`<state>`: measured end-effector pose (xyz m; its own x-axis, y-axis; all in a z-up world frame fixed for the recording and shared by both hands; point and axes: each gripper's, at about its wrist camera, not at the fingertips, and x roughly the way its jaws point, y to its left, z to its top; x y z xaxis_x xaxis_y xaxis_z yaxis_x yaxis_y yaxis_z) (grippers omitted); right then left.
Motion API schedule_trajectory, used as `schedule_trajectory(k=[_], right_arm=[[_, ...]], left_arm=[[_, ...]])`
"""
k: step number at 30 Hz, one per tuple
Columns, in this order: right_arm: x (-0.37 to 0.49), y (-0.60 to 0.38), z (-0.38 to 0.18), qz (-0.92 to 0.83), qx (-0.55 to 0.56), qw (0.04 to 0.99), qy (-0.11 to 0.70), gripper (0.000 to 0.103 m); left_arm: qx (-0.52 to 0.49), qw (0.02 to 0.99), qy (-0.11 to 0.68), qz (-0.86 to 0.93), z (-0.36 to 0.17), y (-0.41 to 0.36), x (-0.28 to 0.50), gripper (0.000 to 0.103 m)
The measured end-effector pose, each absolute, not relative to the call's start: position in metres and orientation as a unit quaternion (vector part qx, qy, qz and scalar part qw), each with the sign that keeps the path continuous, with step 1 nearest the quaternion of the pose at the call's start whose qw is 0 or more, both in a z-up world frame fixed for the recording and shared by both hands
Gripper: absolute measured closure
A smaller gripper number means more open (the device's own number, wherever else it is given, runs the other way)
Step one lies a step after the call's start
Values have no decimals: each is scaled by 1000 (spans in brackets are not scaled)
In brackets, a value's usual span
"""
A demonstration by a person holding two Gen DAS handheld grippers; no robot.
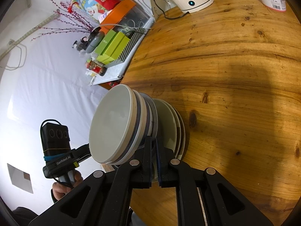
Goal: Organize plates and bowls
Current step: 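Lower the nested bowls onto the beige plate stack with the right gripper, then open the right gripper and withdraw it from the bowl rim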
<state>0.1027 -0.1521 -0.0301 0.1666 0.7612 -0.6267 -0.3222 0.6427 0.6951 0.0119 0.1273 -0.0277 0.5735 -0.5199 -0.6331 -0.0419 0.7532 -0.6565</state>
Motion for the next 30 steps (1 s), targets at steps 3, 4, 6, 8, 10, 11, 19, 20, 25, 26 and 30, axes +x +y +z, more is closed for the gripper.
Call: schedule_trajectory(k=[3,4,6,8,10,11,19,20,25,26,30], right_arm=[[103,-152,-31,368,207,735,530,96],[103,-152,-30,368,208,735,530,96],[103,-152,-31,368,209,735,530,95],[103,-152,-31,368,209,734,531,95],[102,-153,-32,369,210,733,532,95],[102,-153,-32,369,209,733,531,95],[100,-157,-32,367,212,733,531,95],[99,-159,-32,367,212,734,531,95],[96,-164,-30,363,213,737,529,94],[95,-165,-29,362,212,738,528,91],[89,-167,-21,362,206,746,520,76]], left_arm=[[-320,828,438,-144,-27,127,13,95],[-320,828,438,-144,-27,127,13,95],[-320,828,438,-145,-27,127,13,95],[-320,828,437,-145,-27,128,13,95],[-318,829,437,-144,-27,128,14,95],[-319,829,437,-144,-27,128,14,95],[-317,830,436,-142,-27,128,14,94],[-317,830,436,-142,-26,128,14,94],[-306,838,432,-130,-22,130,11,94],[-303,840,430,-128,-21,131,10,94],[-286,852,422,-116,-14,129,6,92]])
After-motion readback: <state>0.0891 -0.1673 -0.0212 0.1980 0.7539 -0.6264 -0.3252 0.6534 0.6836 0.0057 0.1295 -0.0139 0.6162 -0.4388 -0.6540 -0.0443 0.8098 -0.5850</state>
